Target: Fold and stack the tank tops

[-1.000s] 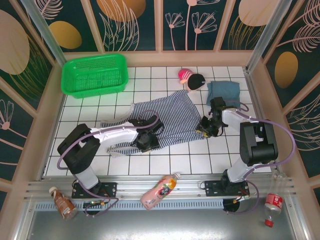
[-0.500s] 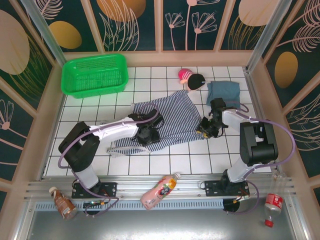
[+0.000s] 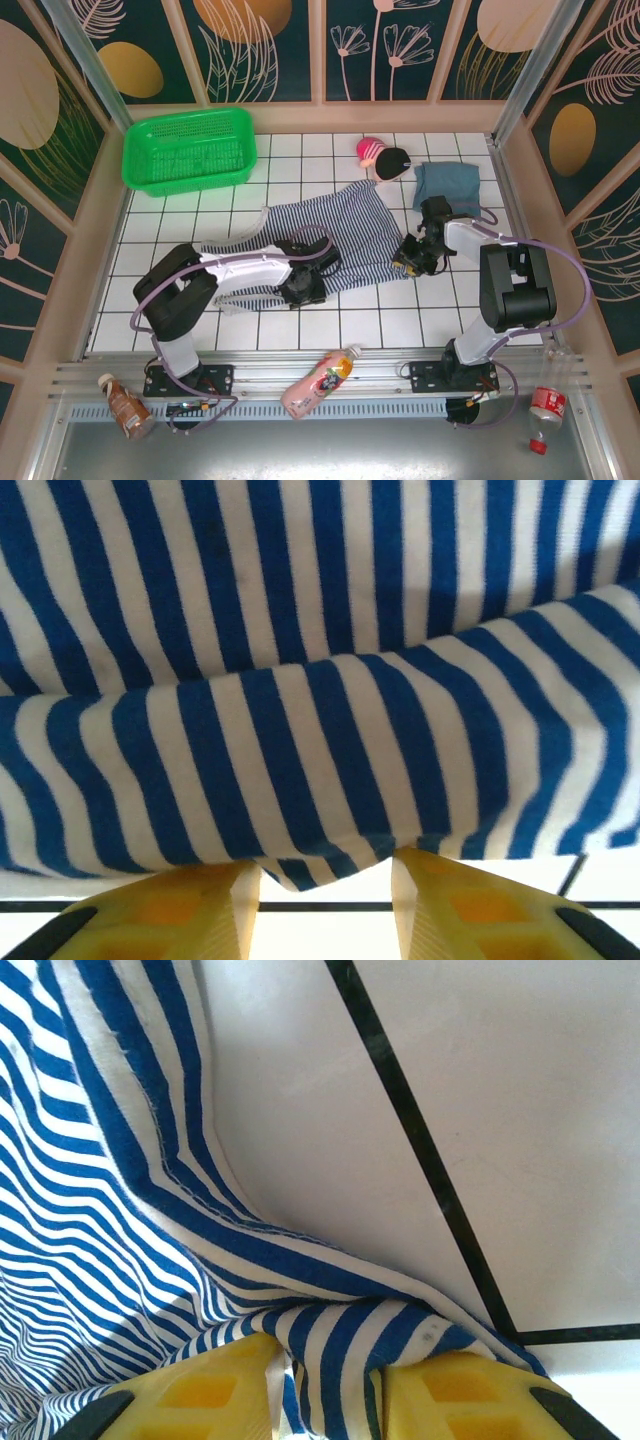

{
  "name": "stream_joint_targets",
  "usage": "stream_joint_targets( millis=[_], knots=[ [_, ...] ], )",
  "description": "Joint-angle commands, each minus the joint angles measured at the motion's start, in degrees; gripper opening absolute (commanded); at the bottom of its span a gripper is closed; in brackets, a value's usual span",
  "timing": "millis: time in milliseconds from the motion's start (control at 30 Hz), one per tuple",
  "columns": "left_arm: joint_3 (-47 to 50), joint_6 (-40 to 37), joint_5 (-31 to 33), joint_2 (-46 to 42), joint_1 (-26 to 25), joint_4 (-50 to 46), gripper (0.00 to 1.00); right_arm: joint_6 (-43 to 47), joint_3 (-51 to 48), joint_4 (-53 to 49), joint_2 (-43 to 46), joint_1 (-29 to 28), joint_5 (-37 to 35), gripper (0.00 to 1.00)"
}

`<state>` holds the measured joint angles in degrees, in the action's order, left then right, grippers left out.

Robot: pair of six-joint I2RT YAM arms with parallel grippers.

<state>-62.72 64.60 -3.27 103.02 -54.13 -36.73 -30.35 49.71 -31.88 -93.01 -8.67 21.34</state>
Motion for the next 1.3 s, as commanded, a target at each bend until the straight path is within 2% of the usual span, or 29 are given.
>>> stream_joint_targets(
  millis=[0, 100, 267, 367, 600, 733, 900, 1267],
  knots=[
    [-1.18, -0.33, 4.05, 0.76, 0.33, -2.15, 0.35, 0.69, -1.54, -0.58, 1.43, 0.57, -0.07, 0.3],
    [-1.68, -0.63, 4.45, 1.11, 0.34, -2.48, 0.29, 0.73, -1.57, -0.52, 1.35, 0.54, 0.11, 0.3],
    [-3.75, -1.95, 6.74, 0.95, 0.96, -5.8, 0.06, 0.71, -1.02, -0.53, 1.23, 0.58, 0.13, 0.3],
    [-4.83, -2.61, 7.01, -0.07, 1.47, -7.79, 0.0, 0.9, -1.09, -0.55, 1.22, 0.57, 0.01, 0.29],
    [-6.32, -3.67, 3.45, -3.51, 2.67, -10.89, 0.01, 0.98, -0.37, -1.01, 1.62, 0.67, -0.23, 0.27],
    [-5.79, -4.62, -0.03, -4.5, 4.81, -9.8, 0.03, 1.3, -0.11, -1.21, 1.53, 0.66, -0.43, 0.27],
    [-4.07, -5.71, -2.93, -3.98, 4.92, -7.74, 0.06, 1.34, -0.25, -1.19, 1.7, 0.64, -0.42, 0.27],
    [-5.87, -6.68, -5.07, -4.03, 5.56, -7.67, 0.09, 1.43, -0.7, -1.48, 2.09, 0.62, -0.6, 0.26]
  ],
)
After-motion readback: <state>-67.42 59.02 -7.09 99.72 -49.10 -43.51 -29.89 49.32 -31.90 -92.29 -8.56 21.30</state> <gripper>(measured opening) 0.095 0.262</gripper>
